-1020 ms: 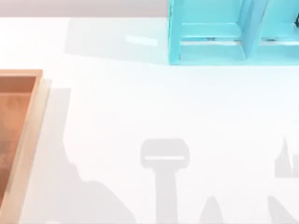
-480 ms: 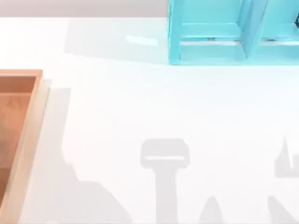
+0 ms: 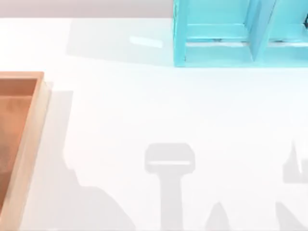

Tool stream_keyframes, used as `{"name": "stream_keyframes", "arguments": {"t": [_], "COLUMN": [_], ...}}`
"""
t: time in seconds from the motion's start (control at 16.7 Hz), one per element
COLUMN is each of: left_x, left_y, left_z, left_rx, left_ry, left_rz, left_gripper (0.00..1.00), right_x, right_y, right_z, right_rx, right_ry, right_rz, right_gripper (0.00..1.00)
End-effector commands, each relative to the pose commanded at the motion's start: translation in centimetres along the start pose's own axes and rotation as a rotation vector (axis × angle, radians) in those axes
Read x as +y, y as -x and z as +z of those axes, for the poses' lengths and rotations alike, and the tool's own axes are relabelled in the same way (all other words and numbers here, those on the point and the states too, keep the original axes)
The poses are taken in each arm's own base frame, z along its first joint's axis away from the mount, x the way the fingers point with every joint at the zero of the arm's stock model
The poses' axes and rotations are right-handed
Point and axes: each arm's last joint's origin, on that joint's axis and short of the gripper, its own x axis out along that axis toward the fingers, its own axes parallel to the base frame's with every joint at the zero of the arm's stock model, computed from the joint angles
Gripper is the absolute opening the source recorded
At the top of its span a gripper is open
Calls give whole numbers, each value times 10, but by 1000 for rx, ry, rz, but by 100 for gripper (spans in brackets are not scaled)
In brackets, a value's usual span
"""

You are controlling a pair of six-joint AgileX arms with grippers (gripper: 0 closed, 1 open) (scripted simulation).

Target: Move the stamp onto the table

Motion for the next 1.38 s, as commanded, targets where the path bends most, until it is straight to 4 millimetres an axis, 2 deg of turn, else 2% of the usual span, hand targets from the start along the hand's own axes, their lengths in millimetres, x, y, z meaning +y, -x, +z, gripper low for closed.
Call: {"name": "stream_keyframes", "arguments": {"t": [0.06,0.12,0.66,0.78,0.9,1.08,1.26,1.38], "left_x": [0,0,-1,-9,-28,-73,-121,-141], "left_y": [0,0,1,11,31,70,115,139], "left_z": [0,0,1,7,18,25,16,6], "left_rx": [0,0,-2,-6,-10,23,30,12], "left_ry": [0,0,-2,-2,-3,-11,-2,-2], "left_rz": [0,0,1,2,3,-2,3,3], "left_gripper": [2,0,0,0,0,0,0,0], "right_x": [0,0,0,0,0,0,0,0], "right_y": [0,0,0,0,0,0,0,0], "right_z": [0,0,0,0,0,0,0,0], "right_rx": [0,0,0,0,0,0,0,0], "right_ry": [0,0,0,0,0,0,0,0], "right_rz": [0,0,0,0,0,0,0,0], "right_gripper": [100,100,100,100,100,100,100,100]}}
